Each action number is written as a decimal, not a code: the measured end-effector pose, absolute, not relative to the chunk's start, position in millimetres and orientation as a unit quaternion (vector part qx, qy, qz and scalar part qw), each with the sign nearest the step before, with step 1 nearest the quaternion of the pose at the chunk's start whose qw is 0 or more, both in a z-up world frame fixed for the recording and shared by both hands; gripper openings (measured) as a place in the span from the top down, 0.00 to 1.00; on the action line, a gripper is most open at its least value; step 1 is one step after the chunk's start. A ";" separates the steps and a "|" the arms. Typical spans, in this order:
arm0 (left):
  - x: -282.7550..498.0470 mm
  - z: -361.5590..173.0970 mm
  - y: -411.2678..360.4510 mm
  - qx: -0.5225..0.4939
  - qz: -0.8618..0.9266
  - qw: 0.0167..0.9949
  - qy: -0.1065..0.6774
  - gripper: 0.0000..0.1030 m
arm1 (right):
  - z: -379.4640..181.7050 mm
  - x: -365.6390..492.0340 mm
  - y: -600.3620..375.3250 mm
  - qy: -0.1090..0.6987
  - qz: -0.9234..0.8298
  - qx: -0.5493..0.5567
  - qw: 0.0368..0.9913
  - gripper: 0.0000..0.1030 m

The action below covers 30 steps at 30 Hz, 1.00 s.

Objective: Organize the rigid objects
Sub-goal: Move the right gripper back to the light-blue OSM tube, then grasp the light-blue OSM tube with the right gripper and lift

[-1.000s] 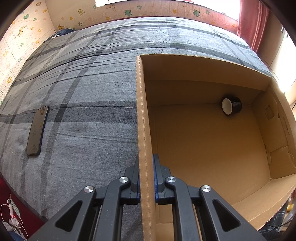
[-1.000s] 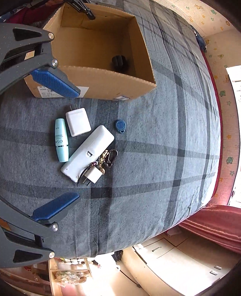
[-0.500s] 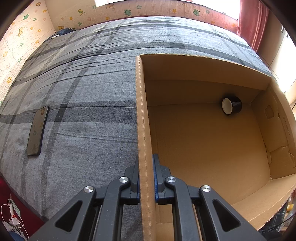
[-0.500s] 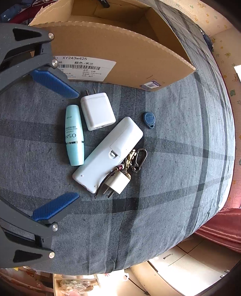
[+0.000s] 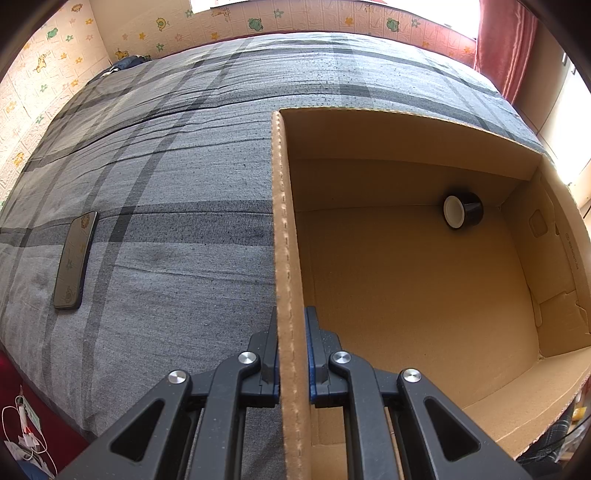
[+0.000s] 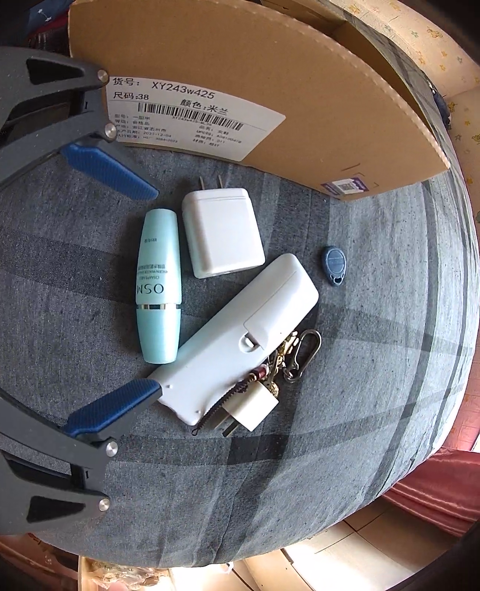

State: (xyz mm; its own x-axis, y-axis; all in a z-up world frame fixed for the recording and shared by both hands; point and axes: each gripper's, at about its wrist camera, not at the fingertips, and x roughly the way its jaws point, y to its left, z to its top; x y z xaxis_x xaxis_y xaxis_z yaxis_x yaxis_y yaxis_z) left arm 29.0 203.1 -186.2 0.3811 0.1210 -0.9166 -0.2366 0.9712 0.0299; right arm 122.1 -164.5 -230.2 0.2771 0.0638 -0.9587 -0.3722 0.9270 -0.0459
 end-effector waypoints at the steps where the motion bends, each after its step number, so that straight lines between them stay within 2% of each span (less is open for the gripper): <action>1: 28.9 -186.2 203.1 -0.053 0.108 0.829 0.546 0.90 | -232.4 123.1 -164.2 0.587 0.138 -0.132 0.787 0.10; 4: 28.8 -186.3 203.0 -0.052 0.108 0.829 0.546 0.90 | -235.8 124.3 -164.3 0.593 0.140 -0.125 0.783 0.13; 15: 27.9 -185.0 203.5 -0.052 0.109 0.829 0.547 0.90 | -234.5 123.3 -162.1 0.590 0.132 -0.126 0.787 0.13; 30: 30.3 -184.5 202.2 -0.051 0.109 0.828 0.548 0.90 | -199.3 119.5 -163.8 0.593 0.113 -0.119 0.789 0.13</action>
